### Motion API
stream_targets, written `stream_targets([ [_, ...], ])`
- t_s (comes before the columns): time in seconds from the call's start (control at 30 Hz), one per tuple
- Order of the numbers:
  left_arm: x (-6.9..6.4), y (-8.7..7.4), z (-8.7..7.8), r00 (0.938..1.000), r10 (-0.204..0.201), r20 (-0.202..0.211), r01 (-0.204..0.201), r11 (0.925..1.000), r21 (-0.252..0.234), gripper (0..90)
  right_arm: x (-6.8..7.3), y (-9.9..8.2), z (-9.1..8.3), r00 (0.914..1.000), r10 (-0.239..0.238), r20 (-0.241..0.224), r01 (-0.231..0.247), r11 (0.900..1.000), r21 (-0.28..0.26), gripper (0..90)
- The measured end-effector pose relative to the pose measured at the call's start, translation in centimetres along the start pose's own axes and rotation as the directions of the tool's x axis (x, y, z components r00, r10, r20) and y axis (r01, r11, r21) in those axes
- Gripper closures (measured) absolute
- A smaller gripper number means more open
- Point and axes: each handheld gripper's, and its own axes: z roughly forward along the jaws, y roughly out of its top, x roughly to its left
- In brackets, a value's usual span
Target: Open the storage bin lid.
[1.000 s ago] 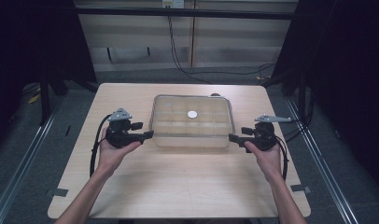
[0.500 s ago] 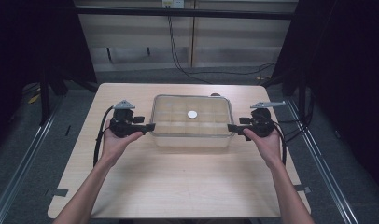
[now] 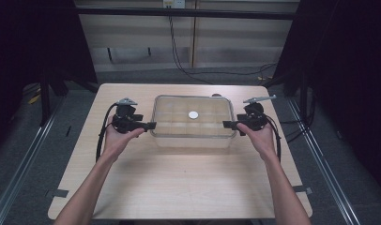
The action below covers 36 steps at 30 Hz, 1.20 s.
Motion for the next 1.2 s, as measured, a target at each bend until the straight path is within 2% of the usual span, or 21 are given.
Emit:
stream_targets([
  [0.03, 0.0, -0.1, 0.1, 1.0000, -0.005, -0.001, 0.005, 1.0000, -0.001, 24.0, 0.0, 0.0, 0.2, 0.9993, 0.015, -0.035, -0.015, 0.9998, -0.011, 18.8],
  [0.1, 0.1, -0.1, 0.3, 0.9999, -0.005, 0.012, 0.005, 1.0000, 0.004, 23.1, 0.0, 0.1, 0.3, 0.9989, 0.018, -0.043, -0.019, 0.9997, -0.018, 18.9],
  [0.23, 0.1, -0.1, 0.7, 0.9998, -0.012, 0.016, 0.012, 0.9999, 0.013, 20.0, -0.1, 0.0, 0.9, 1.0000, 0.005, 0.001, -0.005, 0.9999, 0.016, 17.9],
  [0.37, 0.1, -0.1, 1.2, 0.9996, -0.006, 0.028, 0.005, 0.9996, 0.026, 19.8, -0.5, -0.3, 1.6, 1.0000, 0.005, -0.001, -0.005, 1.0000, 0.008, 14.5],
  [0.43, 0.2, -0.2, 1.6, 0.9993, -0.015, 0.035, 0.014, 0.9992, 0.038, 19.2, -0.5, -0.5, 1.9, 0.9999, 0.000, -0.016, 0.000, 1.0000, 0.005, 14.4],
  [0.5, 0.3, -0.4, 1.9, 0.9992, -0.023, 0.033, 0.022, 0.9986, 0.048, 19.2, -0.4, -0.5, 2.1, 1.0000, 0.002, -0.003, -0.002, 1.0000, 0.007, 13.9],
  [0.57, 0.3, -0.4, 2.1, 0.9982, -0.033, 0.049, 0.031, 0.9985, 0.045, 18.8, -0.4, -0.4, 2.2, 1.0000, 0.009, 0.000, -0.009, 0.9999, 0.004, 13.6],
  [0.77, -0.1, -0.3, 2.5, 0.9975, -0.021, 0.068, 0.017, 0.9985, 0.052, 18.6, -0.5, -0.6, 2.5, 0.9999, 0.011, 0.010, -0.011, 0.9995, 0.029, 12.5],
  [1.0, -0.5, 0.4, 3.4, 0.9970, -0.013, 0.076, 0.008, 0.9978, 0.066, 17.2, -0.8, -0.6, 3.2, 0.9993, 0.038, 0.001, -0.038, 0.9987, 0.033, 11.0],
  [1.03, -0.5, 0.4, 3.5, 0.9964, -0.026, 0.080, 0.021, 0.9979, 0.061, 17.3, -0.8, -0.6, 3.3, 0.9989, 0.046, -0.005, -0.046, 0.9985, 0.030, 10.9],
  [1.2, -0.4, 0.6, 4.0, 0.9957, -0.035, 0.085, 0.029, 0.9973, 0.068, 15.1, -0.8, -0.4, 3.7, 0.9982, 0.059, -0.004, -0.059, 0.9976, 0.036, 8.3],
])
